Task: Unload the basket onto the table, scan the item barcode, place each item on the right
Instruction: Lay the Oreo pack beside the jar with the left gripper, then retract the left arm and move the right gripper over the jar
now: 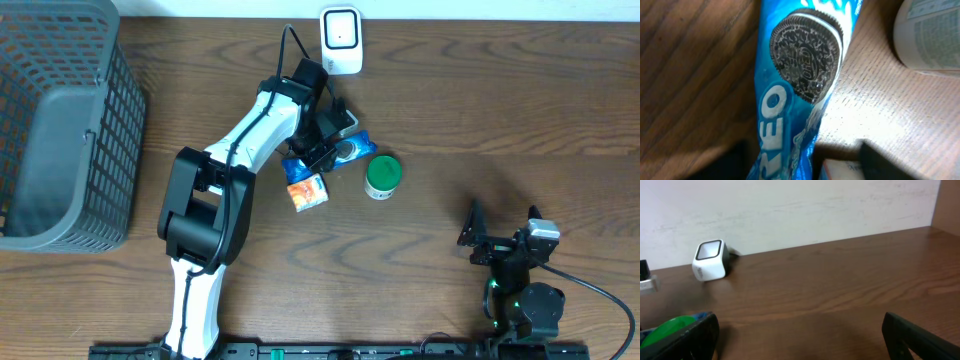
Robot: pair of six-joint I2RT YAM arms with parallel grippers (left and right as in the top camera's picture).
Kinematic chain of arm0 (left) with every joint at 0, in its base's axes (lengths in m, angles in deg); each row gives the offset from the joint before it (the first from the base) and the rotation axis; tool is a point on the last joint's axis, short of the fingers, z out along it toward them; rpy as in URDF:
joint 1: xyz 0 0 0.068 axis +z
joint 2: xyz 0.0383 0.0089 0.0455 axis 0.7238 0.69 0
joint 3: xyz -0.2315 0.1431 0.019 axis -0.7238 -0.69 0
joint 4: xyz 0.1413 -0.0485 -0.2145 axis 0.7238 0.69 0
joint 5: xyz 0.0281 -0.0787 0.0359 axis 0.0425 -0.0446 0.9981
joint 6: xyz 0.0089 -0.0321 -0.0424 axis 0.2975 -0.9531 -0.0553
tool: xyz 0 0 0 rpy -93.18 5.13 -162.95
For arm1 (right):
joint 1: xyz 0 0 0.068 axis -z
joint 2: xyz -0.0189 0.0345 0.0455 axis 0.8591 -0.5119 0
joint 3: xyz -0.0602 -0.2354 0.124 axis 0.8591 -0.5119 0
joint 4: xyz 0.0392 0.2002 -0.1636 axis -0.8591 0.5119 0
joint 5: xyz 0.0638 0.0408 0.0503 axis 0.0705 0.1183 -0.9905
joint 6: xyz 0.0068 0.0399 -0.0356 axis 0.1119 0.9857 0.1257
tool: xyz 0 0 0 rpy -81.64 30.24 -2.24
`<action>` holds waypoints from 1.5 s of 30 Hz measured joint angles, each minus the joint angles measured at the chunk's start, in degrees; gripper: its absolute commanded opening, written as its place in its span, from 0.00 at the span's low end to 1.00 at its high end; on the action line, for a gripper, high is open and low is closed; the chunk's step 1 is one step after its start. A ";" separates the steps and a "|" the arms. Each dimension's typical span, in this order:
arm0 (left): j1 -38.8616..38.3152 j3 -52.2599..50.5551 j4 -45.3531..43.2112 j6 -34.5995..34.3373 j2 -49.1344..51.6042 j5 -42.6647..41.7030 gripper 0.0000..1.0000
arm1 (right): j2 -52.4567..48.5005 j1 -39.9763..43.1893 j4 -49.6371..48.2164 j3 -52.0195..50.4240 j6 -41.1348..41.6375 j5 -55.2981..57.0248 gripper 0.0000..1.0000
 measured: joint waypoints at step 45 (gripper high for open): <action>16.46 7.48 -9.03 -14.88 -64.43 33.48 0.98 | -68.15 -6.16 64.43 79.91 7.10 -15.47 0.99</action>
